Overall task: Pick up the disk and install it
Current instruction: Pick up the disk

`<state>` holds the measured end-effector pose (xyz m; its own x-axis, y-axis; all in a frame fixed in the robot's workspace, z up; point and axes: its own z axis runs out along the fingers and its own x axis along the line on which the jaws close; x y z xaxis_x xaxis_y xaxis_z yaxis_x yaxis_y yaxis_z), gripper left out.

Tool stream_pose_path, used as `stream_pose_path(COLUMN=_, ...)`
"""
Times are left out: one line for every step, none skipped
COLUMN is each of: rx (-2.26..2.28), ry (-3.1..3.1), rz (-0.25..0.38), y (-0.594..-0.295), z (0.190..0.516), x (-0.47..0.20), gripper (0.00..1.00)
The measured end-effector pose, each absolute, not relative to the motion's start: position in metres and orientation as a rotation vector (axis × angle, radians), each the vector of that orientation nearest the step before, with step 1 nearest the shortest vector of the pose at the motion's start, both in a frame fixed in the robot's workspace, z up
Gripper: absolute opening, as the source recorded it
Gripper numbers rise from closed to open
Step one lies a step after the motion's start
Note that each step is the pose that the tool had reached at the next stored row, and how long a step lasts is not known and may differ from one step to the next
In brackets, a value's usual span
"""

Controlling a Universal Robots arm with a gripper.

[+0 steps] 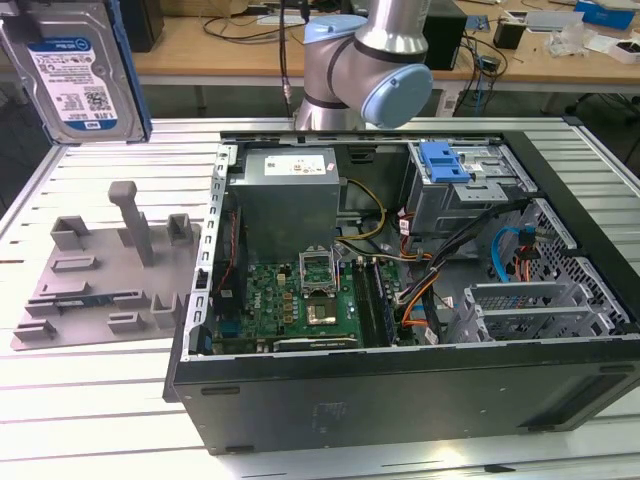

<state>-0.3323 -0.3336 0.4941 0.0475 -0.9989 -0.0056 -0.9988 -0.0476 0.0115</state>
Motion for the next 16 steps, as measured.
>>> stream_pose_path(rx=2.27, ry=-2.165, rz=-0.019, y=-0.334, z=0.494, x=-0.329, gripper=0.37)
stream_pose_path(rx=2.271, ry=-2.165, rz=-0.019, y=-0.336, z=0.494, x=-0.324, gripper=0.37)
stream_pose_path(rx=2.271, ry=-2.165, rz=-0.019, y=-0.337, z=0.494, x=-0.32, gripper=0.37)
stream_pose_path(rx=2.271, ry=-2.165, rz=-0.019, y=-0.338, z=0.495, x=-0.316, gripper=0.37)
stream_pose_path(rx=2.27, ry=-2.165, rz=-0.019, y=-0.339, z=0.495, x=-0.313, gripper=0.37)
stream_pose_path(rx=2.271, ry=-2.165, rz=-0.019, y=-0.341, z=0.495, x=-0.309, gripper=0.37)
stream_pose_path(rx=2.271, ry=-2.165, rz=-0.019, y=-0.342, z=0.495, x=-0.305, gripper=0.37)
stream_pose_path(rx=2.271, ry=-2.165, rz=-0.02, y=-0.343, z=0.495, x=-0.301, gripper=0.37)
stream_pose_path(rx=2.271, ry=-2.165, rz=-0.02, y=-0.346, z=0.495, x=-0.293, gripper=0.37)
stream_pose_path(rx=2.271, ry=-2.165, rz=-0.02, y=-0.348, z=0.495, x=-0.286, gripper=0.37)
stream_pose_path(rx=2.271, ry=-2.165, rz=-0.02, y=-0.35, z=0.495, x=-0.28, gripper=0.37)
stream_pose_path(rx=2.271, ry=-2.165, rz=-0.02, y=-0.352, z=0.495, x=-0.276, gripper=0.37)
stream_pose_path(rx=2.271, ry=-2.165, rz=-0.02, y=-0.353, z=0.495, x=-0.272, gripper=0.37)
stream_pose_path(rx=2.271, ry=-2.165, rz=-0.02, y=-0.355, z=0.495, x=-0.268, gripper=0.37)
stream_pose_path(rx=2.271, ry=-2.165, rz=-0.02, y=-0.356, z=0.495, x=-0.264, gripper=0.37)
stream_pose_path(rx=2.271, ry=-2.165, rz=-0.02, y=-0.358, z=0.495, x=-0.259, gripper=0.37)
